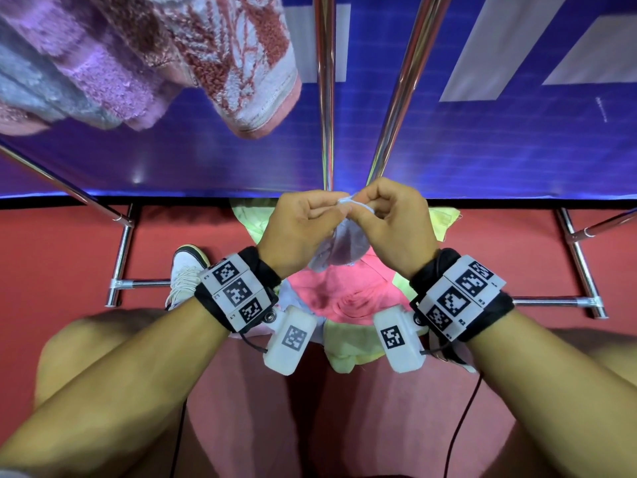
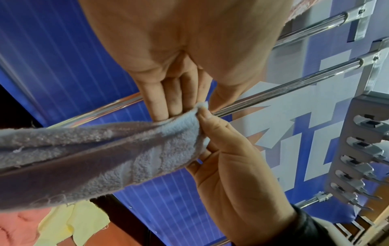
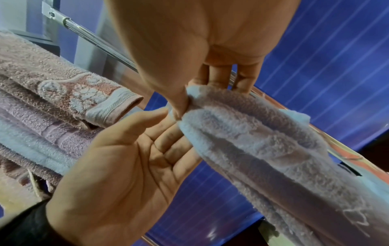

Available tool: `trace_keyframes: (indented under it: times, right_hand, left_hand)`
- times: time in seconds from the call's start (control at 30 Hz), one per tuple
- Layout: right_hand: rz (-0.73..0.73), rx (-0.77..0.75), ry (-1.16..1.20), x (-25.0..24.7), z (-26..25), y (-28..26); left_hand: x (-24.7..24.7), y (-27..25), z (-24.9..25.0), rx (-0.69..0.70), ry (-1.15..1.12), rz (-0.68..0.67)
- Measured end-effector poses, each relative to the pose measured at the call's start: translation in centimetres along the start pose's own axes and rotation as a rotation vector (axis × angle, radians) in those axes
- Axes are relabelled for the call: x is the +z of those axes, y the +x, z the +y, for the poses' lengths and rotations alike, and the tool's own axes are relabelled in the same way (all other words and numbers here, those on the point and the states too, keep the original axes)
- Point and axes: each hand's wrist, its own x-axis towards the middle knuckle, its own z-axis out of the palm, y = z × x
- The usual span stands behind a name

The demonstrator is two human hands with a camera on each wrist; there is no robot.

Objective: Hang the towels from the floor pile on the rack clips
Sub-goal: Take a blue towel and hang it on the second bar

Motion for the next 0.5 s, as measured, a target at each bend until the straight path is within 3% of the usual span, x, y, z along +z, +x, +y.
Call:
trace_keyframes:
  times: [0.23, 0.37, 0.5]
  right_hand:
    - [0.032, 0.029, -0.001, -0.9, -0.1, 0.2]
    - [-0.058, -0.005, 0.03, -1.2, -0.2, 0.2]
    - [-0.223, -0.091, -0.306, -1.7, 0.4, 0.1]
  left_hand:
    - [-0.7, 0.1, 0.0, 0.04, -0.011, 0.002]
    - [-1.1, 0.2, 0.7, 0.05, 0.0, 0.025]
    - [-1.6, 0.3, 1.5, 0.063, -0.035, 0.086]
